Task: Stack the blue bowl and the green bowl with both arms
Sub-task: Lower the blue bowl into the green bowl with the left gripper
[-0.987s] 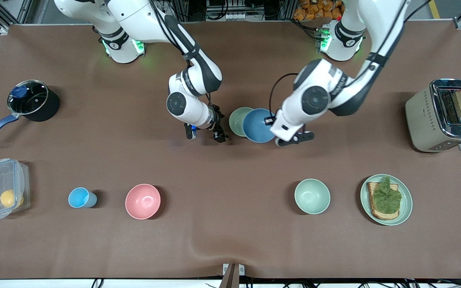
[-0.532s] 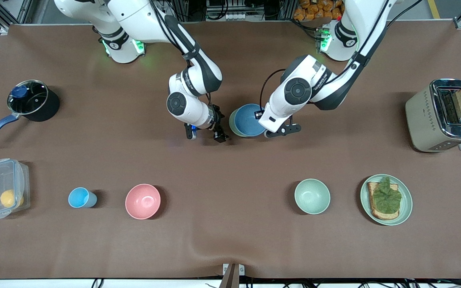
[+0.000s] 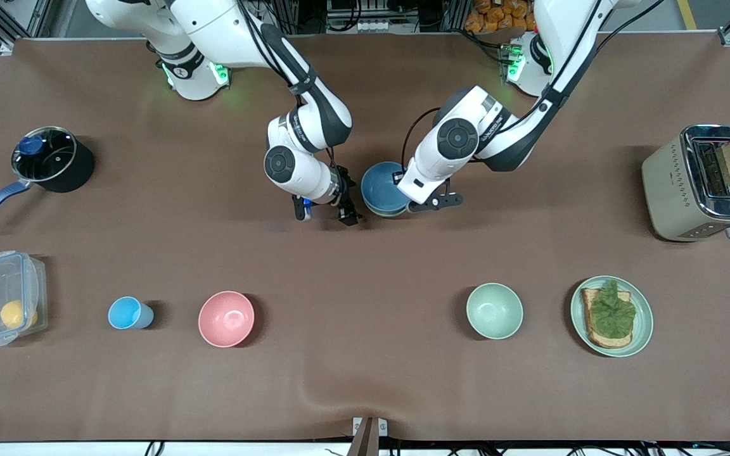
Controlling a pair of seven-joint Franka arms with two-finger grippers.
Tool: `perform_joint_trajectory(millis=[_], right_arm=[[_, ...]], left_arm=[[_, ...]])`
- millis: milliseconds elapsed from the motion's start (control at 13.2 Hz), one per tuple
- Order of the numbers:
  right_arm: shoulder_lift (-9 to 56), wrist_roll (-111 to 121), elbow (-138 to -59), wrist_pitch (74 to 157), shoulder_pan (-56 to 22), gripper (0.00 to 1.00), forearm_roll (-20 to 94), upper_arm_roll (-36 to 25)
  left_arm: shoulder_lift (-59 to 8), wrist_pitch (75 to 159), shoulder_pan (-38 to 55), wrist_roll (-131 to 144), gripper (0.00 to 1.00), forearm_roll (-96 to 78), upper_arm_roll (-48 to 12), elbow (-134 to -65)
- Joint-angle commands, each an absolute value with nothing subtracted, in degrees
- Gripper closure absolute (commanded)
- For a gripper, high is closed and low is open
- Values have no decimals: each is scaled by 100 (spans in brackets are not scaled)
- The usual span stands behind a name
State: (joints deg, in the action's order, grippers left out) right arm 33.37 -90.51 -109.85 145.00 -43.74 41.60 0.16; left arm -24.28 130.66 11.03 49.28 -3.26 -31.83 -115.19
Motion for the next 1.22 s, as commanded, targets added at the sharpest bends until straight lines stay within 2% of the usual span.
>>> perform_joint_trajectory(millis=[0,608,684,759,835,911,987,1063,1139], right_arm=[[3393,-9106,-10890,14520,-4412,0,4271,18],[3384,-9070,-10890,14493,-4412,0,4271,17],[3384,-9062,-10890,14484,-4412,0,4271,18],[3384,-9062,-10890,14484,-4412,0,4271,18],[3384,-9062,-10890,14484,-4412,0,4271,18],[3384,-9062,-10890,14476,-4412,0,4271,18],[3384,-9062,-10890,14476,-4412,0,4271,18],[3375,-9062,-10890,14476,-4412,0,4263,18],[3384,-9062,-10890,14476,-4412,0,4263,18]], left_arm=[[-2522,13279,1134,4957,100,-352,-3155,-11540],[-2803,13474,1125,5027,100,-352,-3138,-11540],[-2804,13474,1125,5088,96,-352,-3138,-11540],[-2804,13474,1134,5132,88,-352,-3138,-11531],[-2804,13474,1134,5142,73,-352,-3138,-11540],[-2804,13474,1134,5185,42,-352,-3138,-11540],[-2804,13474,1134,5229,18,-352,-3138,-11531],[-2795,13474,1134,5238,0,-352,-3138,-11531],[-2760,13474,1116,5282,0,-352,-3138,-11505]])
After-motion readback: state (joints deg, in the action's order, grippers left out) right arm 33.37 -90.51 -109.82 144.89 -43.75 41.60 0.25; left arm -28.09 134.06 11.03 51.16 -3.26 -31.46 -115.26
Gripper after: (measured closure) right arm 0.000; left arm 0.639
